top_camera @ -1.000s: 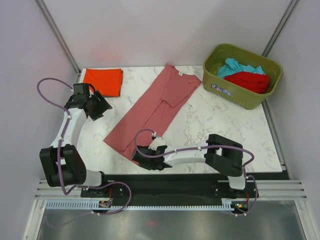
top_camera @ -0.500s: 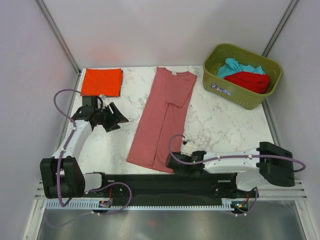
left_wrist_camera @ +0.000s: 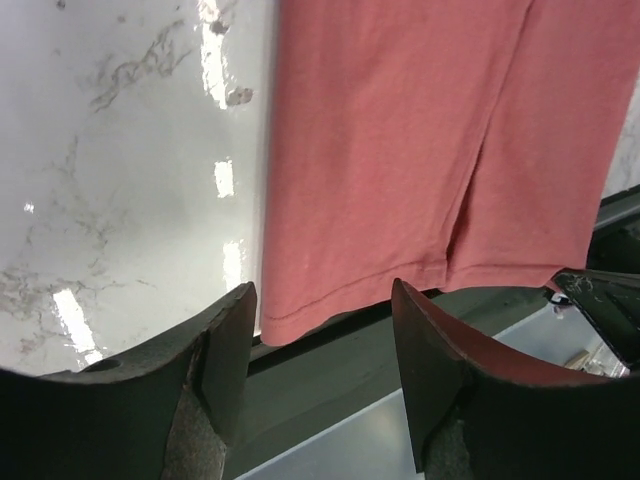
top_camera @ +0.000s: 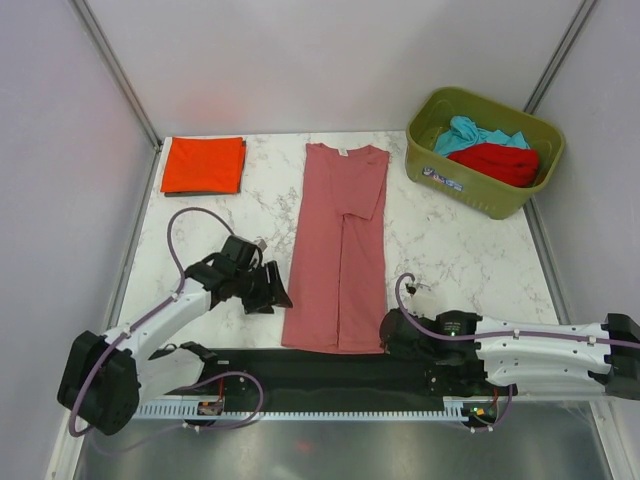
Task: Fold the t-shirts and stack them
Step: Fold the tshirt
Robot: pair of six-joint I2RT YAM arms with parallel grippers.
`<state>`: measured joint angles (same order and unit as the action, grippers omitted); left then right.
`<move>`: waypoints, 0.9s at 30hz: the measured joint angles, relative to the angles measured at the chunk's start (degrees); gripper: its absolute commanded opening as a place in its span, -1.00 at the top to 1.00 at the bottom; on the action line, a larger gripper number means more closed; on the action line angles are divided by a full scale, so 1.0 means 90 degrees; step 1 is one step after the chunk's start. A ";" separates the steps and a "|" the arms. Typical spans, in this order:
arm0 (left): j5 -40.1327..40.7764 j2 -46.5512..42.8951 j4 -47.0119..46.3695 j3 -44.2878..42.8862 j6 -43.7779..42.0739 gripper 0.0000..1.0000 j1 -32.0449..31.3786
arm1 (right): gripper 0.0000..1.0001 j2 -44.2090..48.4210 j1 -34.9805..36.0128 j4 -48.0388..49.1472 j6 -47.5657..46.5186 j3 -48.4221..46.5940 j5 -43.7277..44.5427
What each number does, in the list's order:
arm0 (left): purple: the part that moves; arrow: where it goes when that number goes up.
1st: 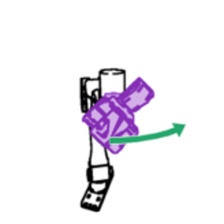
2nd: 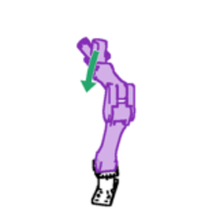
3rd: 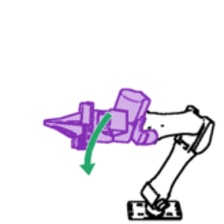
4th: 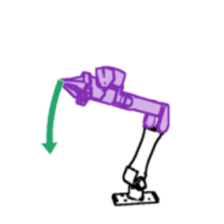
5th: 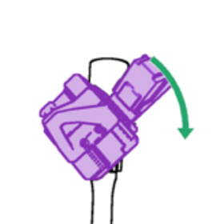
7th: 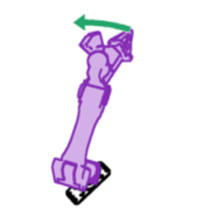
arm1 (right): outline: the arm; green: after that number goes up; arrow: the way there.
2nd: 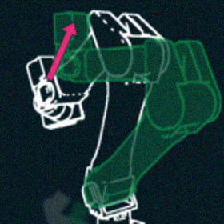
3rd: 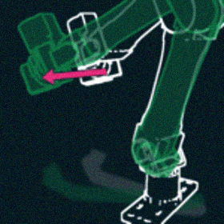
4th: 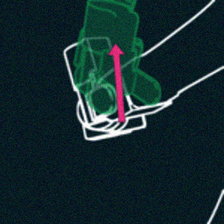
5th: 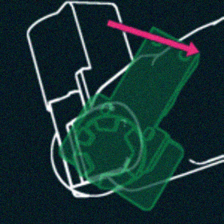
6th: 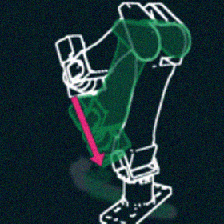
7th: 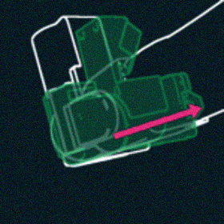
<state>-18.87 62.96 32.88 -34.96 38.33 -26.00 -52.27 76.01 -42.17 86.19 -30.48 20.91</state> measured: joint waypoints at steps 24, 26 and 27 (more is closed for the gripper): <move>0.0697 -0.0675 -0.0046 0.1287 0.1581 -0.07 -0.1355 | 1.00 0.0068 0.0000 -0.0119 0.0007 0.0330 0.0017; 0.0699 -0.0685 -0.0058 0.1341 0.1671 -0.06 -0.1406 | 1.00 0.0063 0.0002 -0.0080 0.0007 0.0342 0.0017; 0.0697 -0.0692 -0.0080 0.1367 0.1736 -0.06 -0.1438 | 1.00 0.0063 0.0000 -0.0061 0.0012 0.0352 0.0017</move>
<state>-12.60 56.73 32.16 -22.65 53.95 -38.94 -51.70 76.01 -42.72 86.30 -27.31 21.06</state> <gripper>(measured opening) 0.534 0.010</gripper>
